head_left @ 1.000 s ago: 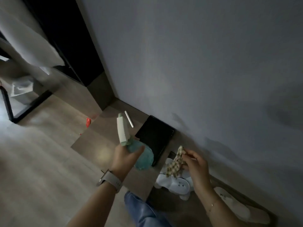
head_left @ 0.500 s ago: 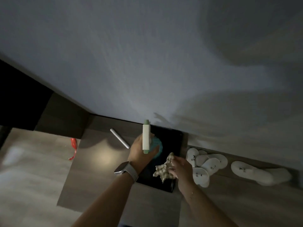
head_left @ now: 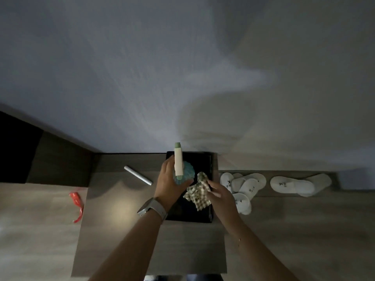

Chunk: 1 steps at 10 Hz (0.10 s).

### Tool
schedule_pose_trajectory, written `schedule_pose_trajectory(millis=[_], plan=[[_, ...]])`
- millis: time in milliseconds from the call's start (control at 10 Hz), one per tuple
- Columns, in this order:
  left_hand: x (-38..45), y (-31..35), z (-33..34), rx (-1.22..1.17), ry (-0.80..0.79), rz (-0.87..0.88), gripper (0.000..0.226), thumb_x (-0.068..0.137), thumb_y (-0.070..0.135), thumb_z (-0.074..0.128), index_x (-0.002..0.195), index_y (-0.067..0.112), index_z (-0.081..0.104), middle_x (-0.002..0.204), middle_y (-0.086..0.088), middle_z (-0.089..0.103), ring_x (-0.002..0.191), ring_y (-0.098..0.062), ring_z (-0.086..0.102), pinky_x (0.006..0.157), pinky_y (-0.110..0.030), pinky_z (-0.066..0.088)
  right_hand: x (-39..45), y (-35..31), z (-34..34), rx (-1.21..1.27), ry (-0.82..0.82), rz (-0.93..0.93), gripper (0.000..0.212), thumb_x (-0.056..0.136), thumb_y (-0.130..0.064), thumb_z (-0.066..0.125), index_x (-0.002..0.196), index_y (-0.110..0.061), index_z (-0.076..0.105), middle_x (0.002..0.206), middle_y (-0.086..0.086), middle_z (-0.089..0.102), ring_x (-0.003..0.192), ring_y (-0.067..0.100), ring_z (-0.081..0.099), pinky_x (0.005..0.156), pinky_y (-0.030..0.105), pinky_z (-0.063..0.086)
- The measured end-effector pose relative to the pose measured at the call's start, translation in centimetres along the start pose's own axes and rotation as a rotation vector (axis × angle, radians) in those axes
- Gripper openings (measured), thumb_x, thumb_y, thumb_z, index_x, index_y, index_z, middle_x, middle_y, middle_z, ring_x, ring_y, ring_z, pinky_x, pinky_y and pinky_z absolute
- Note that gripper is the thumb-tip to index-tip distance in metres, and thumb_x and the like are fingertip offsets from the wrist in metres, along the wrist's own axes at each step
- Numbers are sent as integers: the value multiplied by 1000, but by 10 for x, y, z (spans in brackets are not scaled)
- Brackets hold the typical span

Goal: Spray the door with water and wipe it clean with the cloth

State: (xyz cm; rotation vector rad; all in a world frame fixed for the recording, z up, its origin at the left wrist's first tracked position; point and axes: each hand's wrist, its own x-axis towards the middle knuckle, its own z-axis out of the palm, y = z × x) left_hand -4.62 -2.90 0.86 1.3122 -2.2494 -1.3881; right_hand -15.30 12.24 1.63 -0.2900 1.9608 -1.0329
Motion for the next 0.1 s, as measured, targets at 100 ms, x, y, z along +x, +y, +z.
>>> schedule_pose_trajectory(millis=[100], plan=[[-35,2,-14,-82,25,-16,76,75,12,83,141,10,45,134,-5,48,124,-18,47,102,-30,41,-38,-9,-1,-194,15,-170,36,95,-8,58,131,-15,58,120,-4,59,112,13,58,90,23,45]])
